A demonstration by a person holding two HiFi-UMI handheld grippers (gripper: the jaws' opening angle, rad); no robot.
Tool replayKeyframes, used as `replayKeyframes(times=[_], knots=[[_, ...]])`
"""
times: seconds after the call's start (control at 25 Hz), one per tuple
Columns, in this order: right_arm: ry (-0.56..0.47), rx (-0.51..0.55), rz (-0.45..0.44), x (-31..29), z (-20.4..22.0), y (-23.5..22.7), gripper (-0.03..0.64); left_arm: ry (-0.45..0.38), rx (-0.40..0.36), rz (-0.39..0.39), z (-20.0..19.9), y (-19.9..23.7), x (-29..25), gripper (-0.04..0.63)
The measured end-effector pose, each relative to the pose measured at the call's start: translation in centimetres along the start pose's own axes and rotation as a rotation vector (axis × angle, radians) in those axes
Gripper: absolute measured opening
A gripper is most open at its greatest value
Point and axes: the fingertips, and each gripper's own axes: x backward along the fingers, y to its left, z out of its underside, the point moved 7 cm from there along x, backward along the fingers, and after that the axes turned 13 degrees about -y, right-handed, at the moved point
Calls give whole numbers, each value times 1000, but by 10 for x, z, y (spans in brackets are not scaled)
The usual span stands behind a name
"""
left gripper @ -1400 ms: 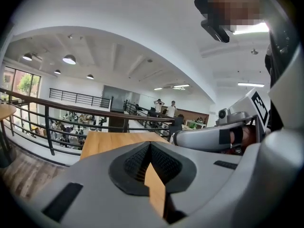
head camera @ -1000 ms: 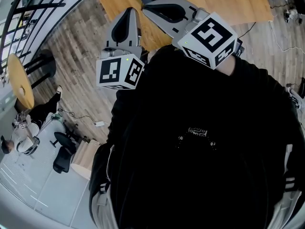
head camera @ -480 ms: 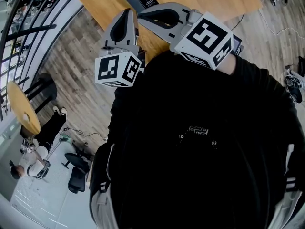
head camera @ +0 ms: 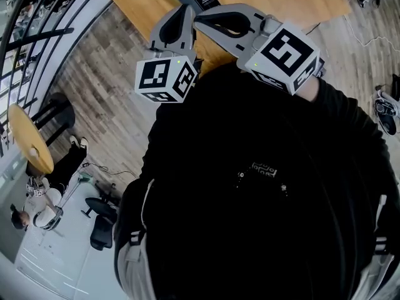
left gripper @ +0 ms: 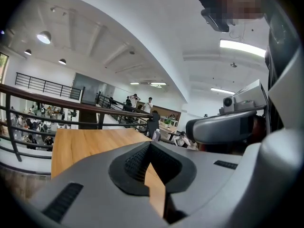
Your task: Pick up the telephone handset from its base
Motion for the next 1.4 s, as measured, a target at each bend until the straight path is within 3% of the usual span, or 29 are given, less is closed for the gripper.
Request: replayKeyframes(times=[0.12,0.4,0.68,0.84,1.08,1.28,1.4], knots=[[-11,7,-14,-2,-6,-9,17,45,-3,-11,3,1,-7,-2],[-18,-26,-45,-19,-8,-32,17,32,-11,-68,-6,12,-23,-2],[-14,-58,-82,-22,-6,-40,17,97,50,-102,19,25,-32,-2],[2,-79,-83,-16,0,-45,17,124,-17,-35,37,25,-40,-2],[-14,-89,-106,-11,-1,-47,17,172,8,23,61,33,-47,-2],[-3,-99,-117,-5,5,-48,17,173,132,25,77,49,-47,-2],[-11,-113,-114,-4,11,-47,17,117,217,34,82,62,-43,-2]])
